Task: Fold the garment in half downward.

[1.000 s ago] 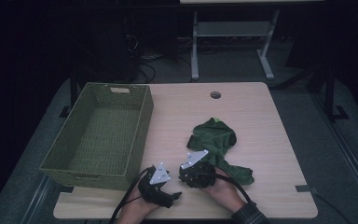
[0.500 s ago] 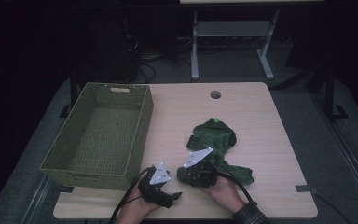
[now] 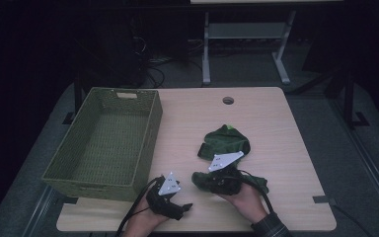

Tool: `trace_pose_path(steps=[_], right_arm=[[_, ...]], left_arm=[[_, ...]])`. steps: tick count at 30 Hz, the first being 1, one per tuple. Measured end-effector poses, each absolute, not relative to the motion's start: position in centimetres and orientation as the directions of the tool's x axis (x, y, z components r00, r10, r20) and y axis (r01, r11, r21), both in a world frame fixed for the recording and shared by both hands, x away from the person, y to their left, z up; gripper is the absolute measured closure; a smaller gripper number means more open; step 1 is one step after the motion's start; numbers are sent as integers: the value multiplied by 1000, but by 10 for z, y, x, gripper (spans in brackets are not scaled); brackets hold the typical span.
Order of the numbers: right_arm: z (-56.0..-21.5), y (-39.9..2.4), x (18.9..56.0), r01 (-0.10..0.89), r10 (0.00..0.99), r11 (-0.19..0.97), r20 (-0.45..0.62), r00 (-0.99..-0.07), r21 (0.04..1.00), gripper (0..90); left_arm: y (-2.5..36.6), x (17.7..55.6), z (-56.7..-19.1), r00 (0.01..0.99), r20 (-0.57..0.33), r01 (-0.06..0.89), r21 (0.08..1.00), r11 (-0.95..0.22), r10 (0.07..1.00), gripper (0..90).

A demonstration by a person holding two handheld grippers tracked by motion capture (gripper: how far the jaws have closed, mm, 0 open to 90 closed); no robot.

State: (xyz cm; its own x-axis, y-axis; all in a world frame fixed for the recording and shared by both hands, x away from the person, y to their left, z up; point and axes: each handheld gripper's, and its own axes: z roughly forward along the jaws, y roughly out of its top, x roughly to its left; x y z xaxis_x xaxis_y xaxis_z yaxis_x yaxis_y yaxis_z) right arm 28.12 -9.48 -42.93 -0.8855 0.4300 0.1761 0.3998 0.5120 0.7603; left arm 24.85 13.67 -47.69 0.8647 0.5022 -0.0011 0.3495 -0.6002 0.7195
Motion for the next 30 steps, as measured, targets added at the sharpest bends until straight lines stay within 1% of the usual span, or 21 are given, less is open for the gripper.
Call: trace_pose_path(steps=[10, 19, 30], right_arm=[[-421, -123, 283, 418, 481, 456, 179, -859, 786, 852], [-419, -140, 285, 431, 516, 444, 169, -840, 785, 849], [-421, -170, 283, 454, 574, 425, 155, -804, 783, 847]], left_arm=[[137, 248, -477, 865, -1, 350, 719, -600, 502, 138], [137, 248, -477, 866, -1, 348, 720, -601, 500, 138], [137, 248, -477, 867, -1, 347, 720, -601, 498, 139]])
